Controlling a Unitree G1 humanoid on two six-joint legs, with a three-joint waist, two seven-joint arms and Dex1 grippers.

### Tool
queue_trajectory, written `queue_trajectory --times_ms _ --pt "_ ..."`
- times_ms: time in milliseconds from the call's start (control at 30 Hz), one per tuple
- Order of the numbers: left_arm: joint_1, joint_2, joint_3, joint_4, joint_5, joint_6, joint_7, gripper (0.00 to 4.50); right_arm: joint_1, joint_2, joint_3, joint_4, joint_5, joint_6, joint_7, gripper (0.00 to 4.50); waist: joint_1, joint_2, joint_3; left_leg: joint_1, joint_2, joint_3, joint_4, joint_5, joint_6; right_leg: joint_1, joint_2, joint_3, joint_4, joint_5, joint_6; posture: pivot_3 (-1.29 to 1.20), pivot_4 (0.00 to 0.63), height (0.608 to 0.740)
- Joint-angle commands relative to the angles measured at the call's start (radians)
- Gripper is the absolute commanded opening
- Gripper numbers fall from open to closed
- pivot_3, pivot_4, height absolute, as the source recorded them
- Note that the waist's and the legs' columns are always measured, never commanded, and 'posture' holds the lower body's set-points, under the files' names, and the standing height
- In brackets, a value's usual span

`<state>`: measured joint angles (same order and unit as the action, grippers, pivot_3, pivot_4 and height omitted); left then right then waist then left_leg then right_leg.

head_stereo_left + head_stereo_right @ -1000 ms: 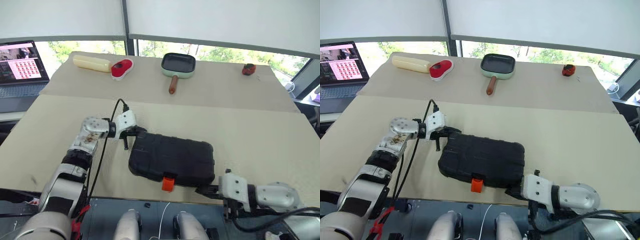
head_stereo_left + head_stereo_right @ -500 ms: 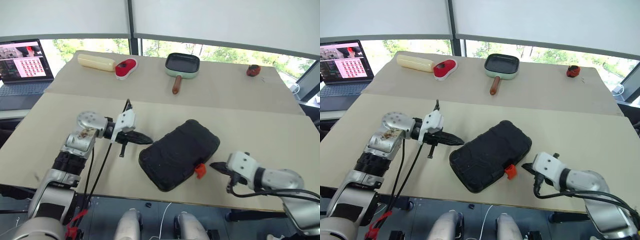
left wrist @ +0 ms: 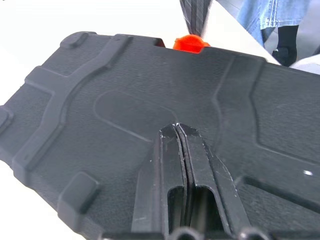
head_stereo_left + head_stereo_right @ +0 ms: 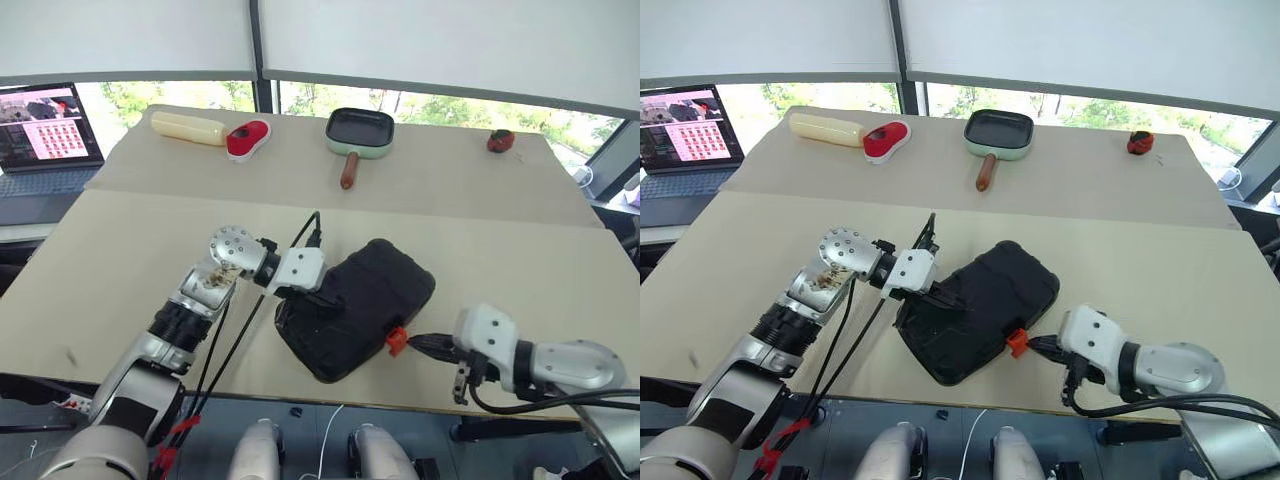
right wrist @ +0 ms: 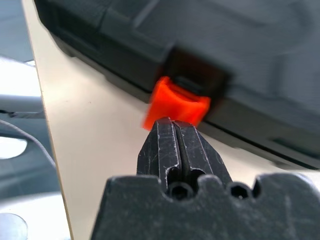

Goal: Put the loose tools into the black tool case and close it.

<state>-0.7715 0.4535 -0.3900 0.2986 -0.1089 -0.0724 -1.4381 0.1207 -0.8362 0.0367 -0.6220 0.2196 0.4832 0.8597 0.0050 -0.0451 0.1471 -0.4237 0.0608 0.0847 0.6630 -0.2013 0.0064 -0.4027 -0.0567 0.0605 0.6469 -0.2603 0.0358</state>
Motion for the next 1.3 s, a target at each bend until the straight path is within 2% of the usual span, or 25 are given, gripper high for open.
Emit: queue_trajectory --times_ms 33,333,567,933,1300 --pt "0.004 0.000 -0.025 0.048 0.047 -0.015 0.009 0.07 -0.036 0.032 0.052 0.049 -0.047 -0.040 -0.035 0.00 0.001 0.000 0.000 0.000 0.000 0.000 0.000 0.000 0.000 0.000 0.000 0.000 0.000 0.000 0.000 0.00 0.150 0.740" --pt "0.005 -0.006 -0.024 0.051 0.044 -0.031 0.013 0.07 -0.058 0.092 0.091 0.085 -0.069 -0.060 -0.069 0.00 0.000 0.000 0.000 0.000 0.000 0.000 0.000 0.000 0.000 0.000 0.000 0.000 0.001 0.000 0.000 0.00 0.150 0.740" --pt "-0.002 -0.020 -0.038 0.058 0.054 -0.055 0.012 0.07 -0.089 0.148 0.056 0.028 -0.030 -0.036 -0.083 0.00 -0.006 0.000 0.000 0.000 0.001 0.000 0.000 0.000 0.000 -0.001 0.001 0.000 0.001 0.000 0.000 0.00 0.150 0.740" --pt "0.006 -0.058 -0.056 0.079 0.077 -0.077 0.010 0.07 -0.152 0.132 -0.032 -0.061 0.064 0.075 -0.077 0.00 -0.019 0.001 -0.001 0.000 0.002 0.000 0.000 0.000 0.000 -0.001 0.002 0.000 0.001 0.000 0.000 0.00 0.150 0.740" --pt "0.024 -0.055 -0.051 0.087 0.092 -0.082 0.026 0.07 -0.150 0.074 -0.033 -0.054 0.080 0.080 -0.051 0.00 -0.015 0.006 -0.003 0.000 0.001 0.000 0.000 0.000 0.000 0.000 0.001 0.001 0.000 0.000 0.000 0.00 0.150 0.740"
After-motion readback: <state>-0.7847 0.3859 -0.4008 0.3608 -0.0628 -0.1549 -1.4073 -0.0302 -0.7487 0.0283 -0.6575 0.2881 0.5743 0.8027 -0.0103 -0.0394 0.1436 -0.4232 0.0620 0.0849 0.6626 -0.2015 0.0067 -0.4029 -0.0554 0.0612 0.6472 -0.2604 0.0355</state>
